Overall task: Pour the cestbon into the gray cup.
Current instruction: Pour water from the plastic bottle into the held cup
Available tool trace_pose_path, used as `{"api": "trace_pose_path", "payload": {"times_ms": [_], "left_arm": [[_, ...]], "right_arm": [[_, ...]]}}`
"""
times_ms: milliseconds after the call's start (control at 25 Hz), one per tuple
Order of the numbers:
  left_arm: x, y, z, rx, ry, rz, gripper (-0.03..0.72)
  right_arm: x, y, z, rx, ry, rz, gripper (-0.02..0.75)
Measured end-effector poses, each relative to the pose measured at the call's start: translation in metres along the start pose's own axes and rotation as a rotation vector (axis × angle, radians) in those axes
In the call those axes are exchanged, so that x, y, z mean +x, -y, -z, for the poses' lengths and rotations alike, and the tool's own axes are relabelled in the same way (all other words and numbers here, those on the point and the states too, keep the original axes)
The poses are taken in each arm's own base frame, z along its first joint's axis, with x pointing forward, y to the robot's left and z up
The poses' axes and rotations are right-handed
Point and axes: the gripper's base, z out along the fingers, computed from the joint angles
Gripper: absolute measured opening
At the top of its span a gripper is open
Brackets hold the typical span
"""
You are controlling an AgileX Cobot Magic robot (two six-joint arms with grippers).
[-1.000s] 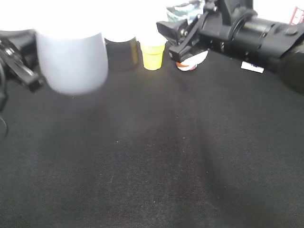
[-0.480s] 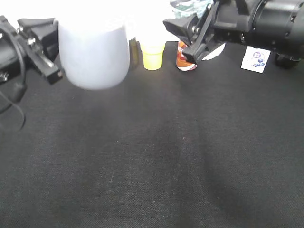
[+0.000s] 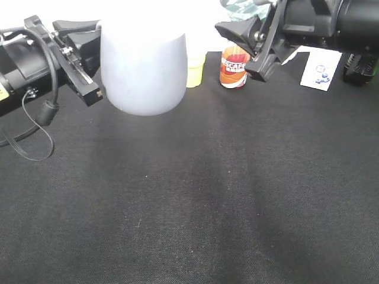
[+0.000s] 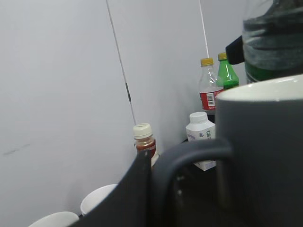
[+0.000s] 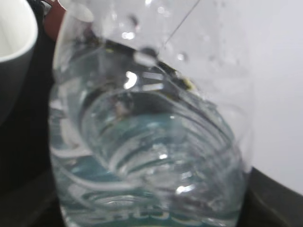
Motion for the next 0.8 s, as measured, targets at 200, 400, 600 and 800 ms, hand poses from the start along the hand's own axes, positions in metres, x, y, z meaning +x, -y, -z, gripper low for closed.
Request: {"api": "trace_pose_path", "payload": {"times_ms": [200, 400, 600, 800], "left_arm": [[-0.006, 0.007, -0.008, 0.030, 0.025, -0.004, 0.045], [-0.005, 0.009, -0.014, 0.038, 0.034, 0.003, 0.045], [-0.006, 0.016, -0.018, 0.051, 0.042, 0.016, 0.045], [-0.006, 0.016, -0.018, 0.051, 0.042, 0.016, 0.045]], "right_arm": [[0.001, -0.001, 0.000, -0.012, -0.009, 0.035, 0.489], [-0.006, 0.003, 0.012, -0.002, -0.029, 0.145, 0.489], [-0.004, 0.002, 0.012, -0.018, -0.050, 0.223, 0.489], [-0.001, 0.001, 0.013, -0.037, -0.081, 0.329, 0.489]]}}
